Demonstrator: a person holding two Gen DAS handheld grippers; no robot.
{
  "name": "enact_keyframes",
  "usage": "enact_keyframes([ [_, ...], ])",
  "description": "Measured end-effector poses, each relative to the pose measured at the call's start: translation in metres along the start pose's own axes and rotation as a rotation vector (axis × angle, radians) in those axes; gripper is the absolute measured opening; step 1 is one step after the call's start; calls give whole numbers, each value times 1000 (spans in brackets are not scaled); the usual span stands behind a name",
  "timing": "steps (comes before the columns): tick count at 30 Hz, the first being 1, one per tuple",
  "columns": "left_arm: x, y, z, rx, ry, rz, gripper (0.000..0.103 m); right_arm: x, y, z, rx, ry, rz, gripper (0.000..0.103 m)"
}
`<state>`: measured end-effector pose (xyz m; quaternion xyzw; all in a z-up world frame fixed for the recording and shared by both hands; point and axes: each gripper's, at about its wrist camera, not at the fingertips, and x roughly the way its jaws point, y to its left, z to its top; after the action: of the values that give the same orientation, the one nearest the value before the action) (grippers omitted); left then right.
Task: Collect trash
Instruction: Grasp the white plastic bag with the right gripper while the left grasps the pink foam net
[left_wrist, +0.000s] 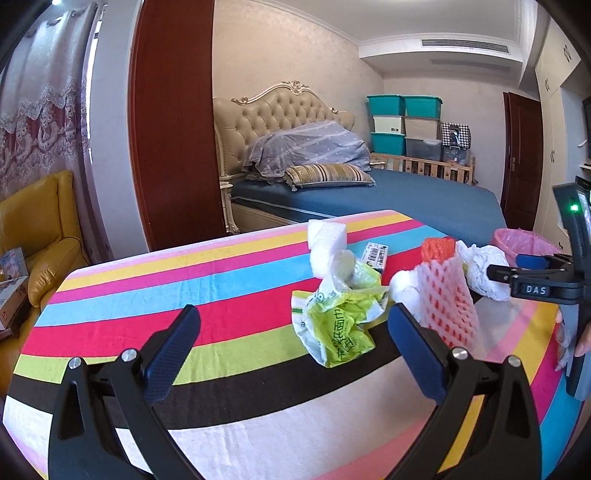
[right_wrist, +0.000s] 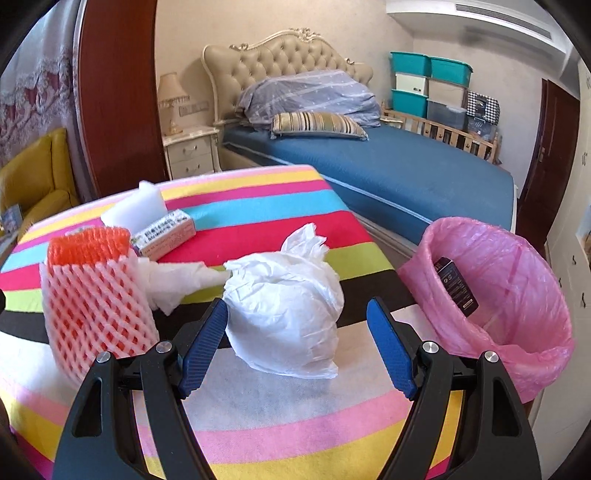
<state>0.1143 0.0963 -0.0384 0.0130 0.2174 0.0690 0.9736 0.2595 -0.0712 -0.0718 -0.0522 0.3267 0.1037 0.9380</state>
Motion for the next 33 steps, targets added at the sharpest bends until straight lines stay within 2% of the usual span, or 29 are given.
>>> enact_keyframes([
  [2,2,-1,0,3,7,-3,98,4,1,0,-6,19,-1,73],
  [4,5,0,0,2,25,-13,98,6,2,-1,-10,29,6,67],
  [7,9,1,0,-3,50,-22,98,7,5,-1,-24,35,19,52],
  [12,14,0,-1,4,67,-26,98,0,10,-2,-47,-1,28,38],
  [17,8,-9,-3,27,44,-55,98,-13,9,-4,-37,-76,26,33],
  [24,9,-46,1,57,44,-179,98,-24,-4,-5,19,-134,22,32],
  [27,20,-60,3,73,83,-228,87,-27,-10,-6,45,-147,30,32],
  [29,31,-69,5,79,118,-250,73,-26,-10,-6,47,-146,37,32],
  [33,54,-77,8,51,184,-276,64,-28,-10,-7,42,-152,42,32],
])
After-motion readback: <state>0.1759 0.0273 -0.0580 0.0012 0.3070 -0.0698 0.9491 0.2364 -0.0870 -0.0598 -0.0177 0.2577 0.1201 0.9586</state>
